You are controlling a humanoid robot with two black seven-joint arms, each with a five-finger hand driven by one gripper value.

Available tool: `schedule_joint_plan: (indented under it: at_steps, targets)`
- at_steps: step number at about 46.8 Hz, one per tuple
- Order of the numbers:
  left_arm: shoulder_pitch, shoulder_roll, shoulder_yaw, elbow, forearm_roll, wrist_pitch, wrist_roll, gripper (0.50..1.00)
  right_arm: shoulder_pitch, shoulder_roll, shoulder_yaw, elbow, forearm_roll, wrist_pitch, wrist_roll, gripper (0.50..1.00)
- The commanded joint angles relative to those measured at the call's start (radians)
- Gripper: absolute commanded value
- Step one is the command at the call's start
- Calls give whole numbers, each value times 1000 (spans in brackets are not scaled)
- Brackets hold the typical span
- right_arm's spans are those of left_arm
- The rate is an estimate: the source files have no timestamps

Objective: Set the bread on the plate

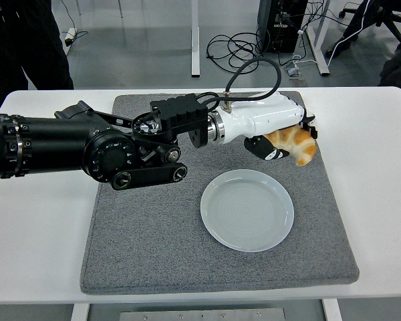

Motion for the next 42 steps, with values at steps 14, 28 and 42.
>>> schedule_joint_plan:
  at_steps: [14,28,42]
  targets:
    - [107,0,42,-15,123,-1,-4,500,0,0,0,0,0,0,0,1000]
    - [164,0,64,-20,148,-1,-21,500,0,0,1,0,0,0,0,1000]
    - [204,0,79,-9,151,0,-19,500,0,0,0,0,0,0,0,1000]
